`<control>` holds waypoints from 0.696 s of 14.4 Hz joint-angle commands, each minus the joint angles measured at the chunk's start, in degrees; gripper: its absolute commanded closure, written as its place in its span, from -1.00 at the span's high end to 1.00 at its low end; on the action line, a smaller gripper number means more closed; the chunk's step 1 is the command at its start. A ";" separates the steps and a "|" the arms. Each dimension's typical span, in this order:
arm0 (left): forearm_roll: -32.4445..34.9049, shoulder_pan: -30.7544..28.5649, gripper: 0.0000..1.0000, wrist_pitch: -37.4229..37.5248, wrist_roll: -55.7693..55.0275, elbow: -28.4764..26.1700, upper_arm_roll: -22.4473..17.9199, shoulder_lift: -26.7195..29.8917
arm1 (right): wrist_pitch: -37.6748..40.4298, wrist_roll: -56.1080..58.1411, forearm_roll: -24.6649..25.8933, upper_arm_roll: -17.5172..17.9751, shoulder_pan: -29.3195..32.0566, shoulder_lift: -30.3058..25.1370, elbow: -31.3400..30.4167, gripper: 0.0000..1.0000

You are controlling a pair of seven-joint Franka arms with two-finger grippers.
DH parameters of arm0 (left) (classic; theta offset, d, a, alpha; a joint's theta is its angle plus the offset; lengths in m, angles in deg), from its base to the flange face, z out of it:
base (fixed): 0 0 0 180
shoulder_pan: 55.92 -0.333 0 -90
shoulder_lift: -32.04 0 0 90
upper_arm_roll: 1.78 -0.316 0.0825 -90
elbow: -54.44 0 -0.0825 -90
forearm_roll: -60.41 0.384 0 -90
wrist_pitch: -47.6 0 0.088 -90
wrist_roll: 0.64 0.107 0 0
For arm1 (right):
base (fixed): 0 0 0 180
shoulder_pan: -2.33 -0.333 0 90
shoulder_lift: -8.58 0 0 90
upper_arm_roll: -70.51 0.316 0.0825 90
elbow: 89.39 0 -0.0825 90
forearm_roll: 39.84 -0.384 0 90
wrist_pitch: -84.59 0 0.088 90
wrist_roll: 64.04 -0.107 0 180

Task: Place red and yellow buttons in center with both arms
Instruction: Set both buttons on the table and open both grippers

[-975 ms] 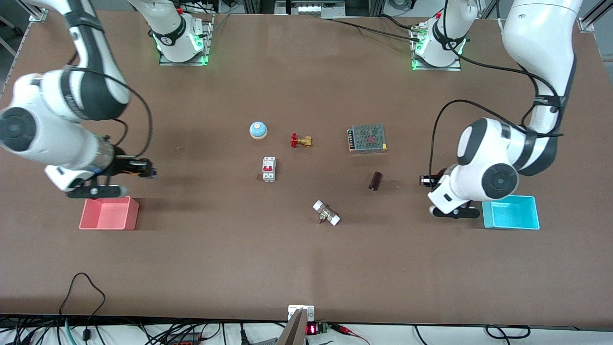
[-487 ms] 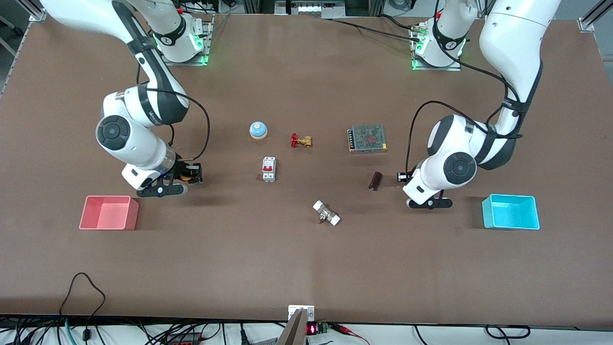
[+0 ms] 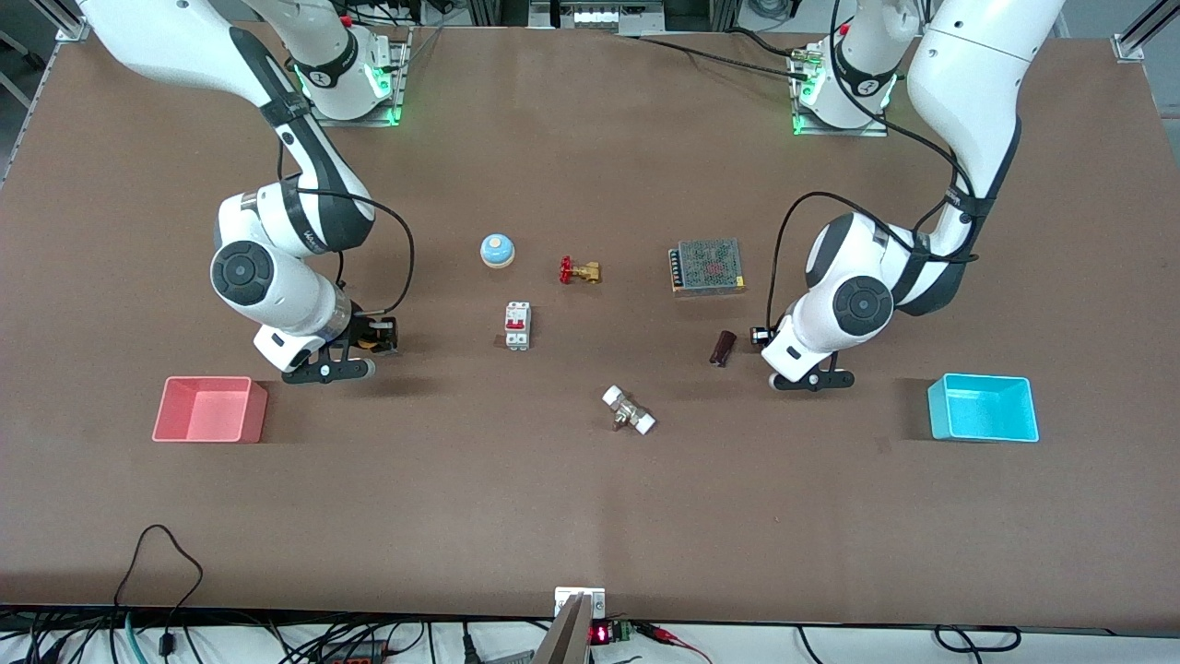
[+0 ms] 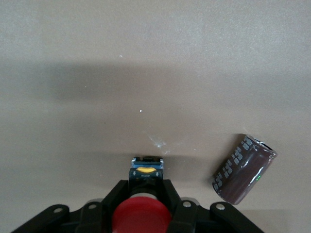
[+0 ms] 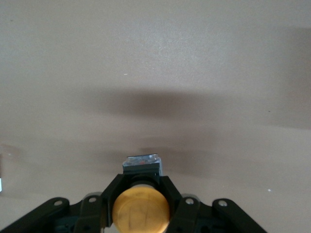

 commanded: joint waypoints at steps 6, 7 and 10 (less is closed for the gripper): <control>0.98 -0.10 1.00 0.25 -0.63 -1.41 -0.24 4.27 | -1.44 -8.02 5.68 -0.02 -1.87 2.73 -0.50 -0.28; 0.98 -0.19 1.00 1.13 -0.45 -1.32 -0.24 4.98 | -1.44 -8.90 5.86 -0.02 -2.22 3.16 -0.41 -0.28; 0.98 -0.36 1.00 2.63 -0.27 -1.05 -0.50 7.17 | -1.53 -10.49 5.86 -0.02 -2.57 3.43 -0.41 -0.28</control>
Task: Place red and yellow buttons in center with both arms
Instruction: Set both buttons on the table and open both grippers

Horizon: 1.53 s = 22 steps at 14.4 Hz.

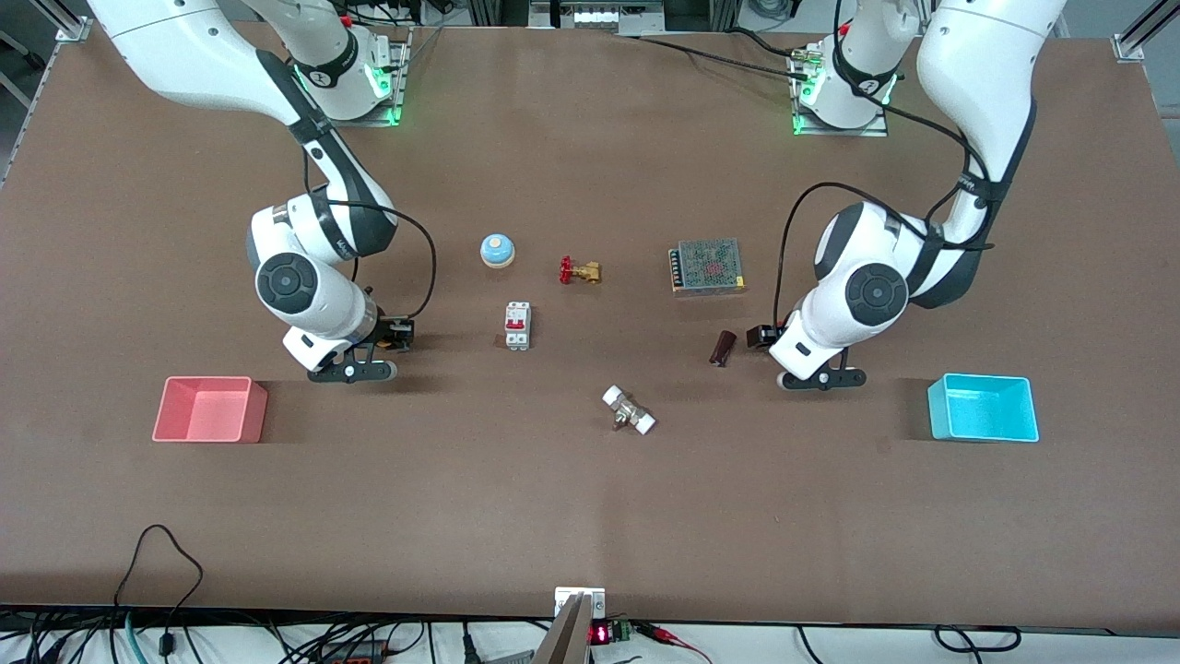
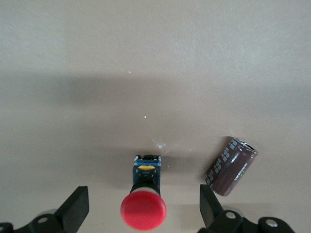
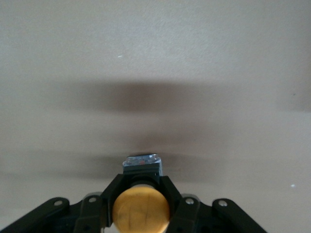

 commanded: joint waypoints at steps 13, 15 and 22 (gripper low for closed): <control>0.98 -4.55 1.00 33.35 13.74 28.25 -0.91 5.23 | -0.53 -2.42 0.39 0.06 -0.42 0.09 1.75 0.68; 0.98 -5.27 1.00 34.60 13.83 28.63 -0.82 7.59 | 1.92 -2.41 -1.53 0.06 0.46 -2.46 4.04 1.00; 0.10 -8.86 1.00 36.55 14.01 22.84 -0.29 15.24 | 18.34 3.13 -9.19 -2.04 5.29 -12.83 12.73 1.00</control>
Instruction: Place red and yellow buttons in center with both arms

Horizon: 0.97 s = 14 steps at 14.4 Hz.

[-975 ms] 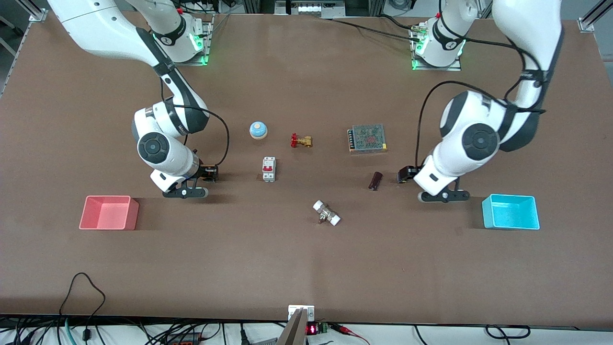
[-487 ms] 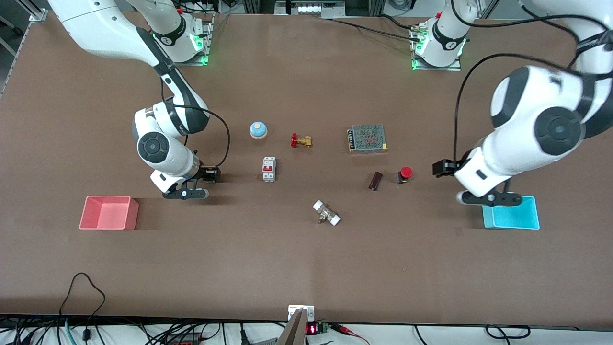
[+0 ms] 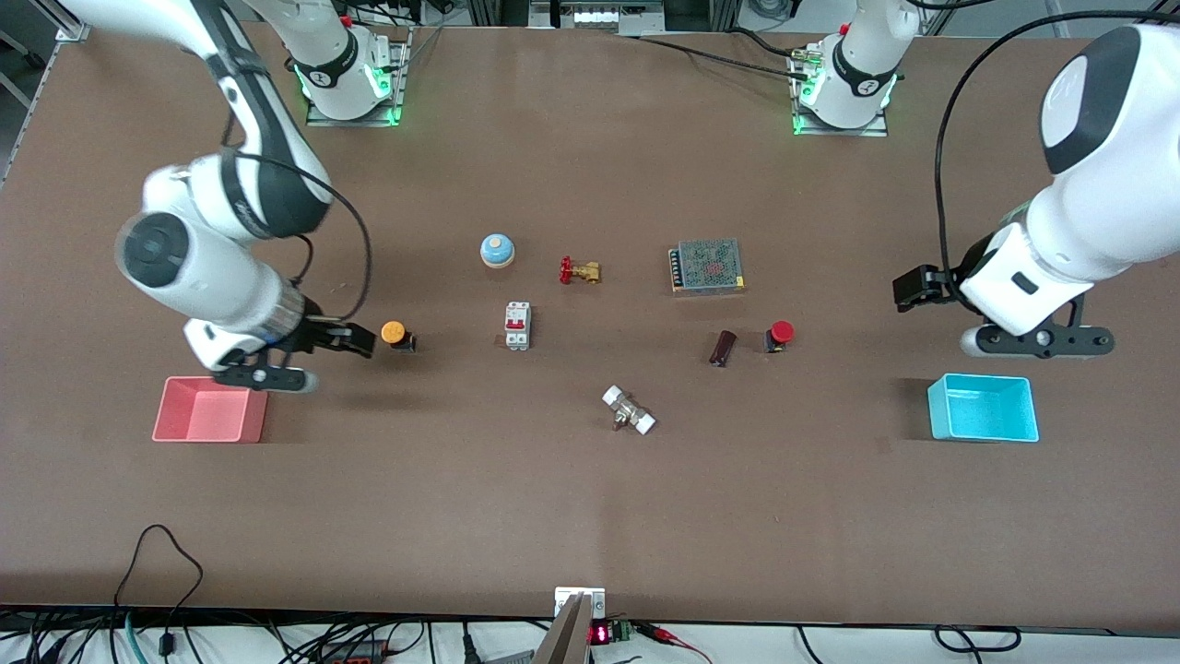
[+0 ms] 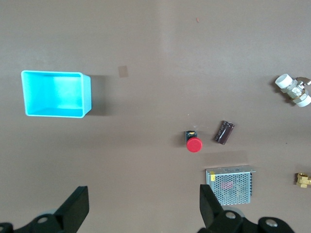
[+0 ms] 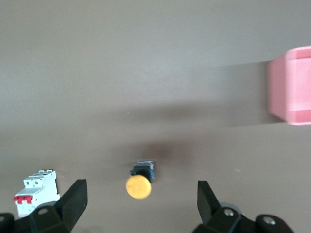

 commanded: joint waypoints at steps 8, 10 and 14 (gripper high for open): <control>-0.39 -2.84 1.00 -2.76 10.94 -7.13 0.74 5.13 | 20.73 7.93 -1.30 -5.35 6.85 -10.61 8.19 1.00; -3.18 -3.28 1.00 -3.02 12.07 -8.35 0.04 7.66 | 23.55 8.02 -1.29 -7.11 6.94 -12.64 8.19 1.00; -4.35 -0.56 1.00 -9.16 16.47 -16.52 -6.01 16.28 | 22.86 7.75 -1.73 -7.82 6.94 -13.35 7.57 1.00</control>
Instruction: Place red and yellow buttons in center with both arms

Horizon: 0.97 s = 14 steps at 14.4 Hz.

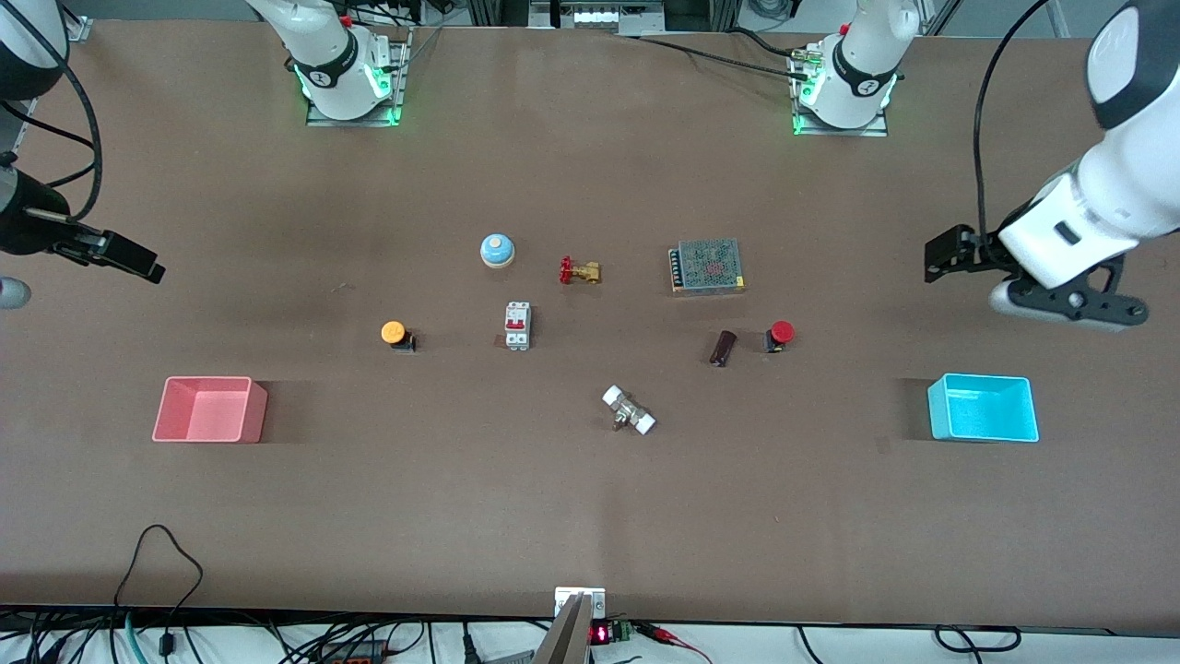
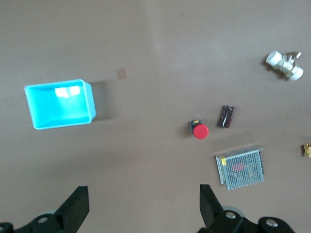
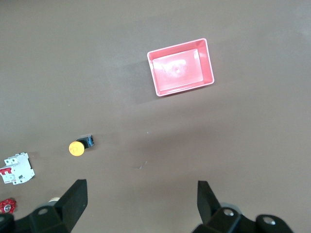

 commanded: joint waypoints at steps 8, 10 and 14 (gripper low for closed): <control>-1.21 1.01 1.00 -0.44 2.29 -6.64 -3.49 6.20 | 0.37 1.08 -3.12 -6.23 -6.94 0.19 -0.25 1.00; -1.21 1.01 1.00 -0.44 2.38 -6.64 -3.40 6.20 | 0.63 1.08 -2.95 -6.95 -8.09 0.71 0.71 1.00; -1.12 1.01 1.00 0.88 2.29 -6.38 -3.22 6.11 | 0.99 1.17 -2.68 -9.94 -11.18 1.33 2.21 1.00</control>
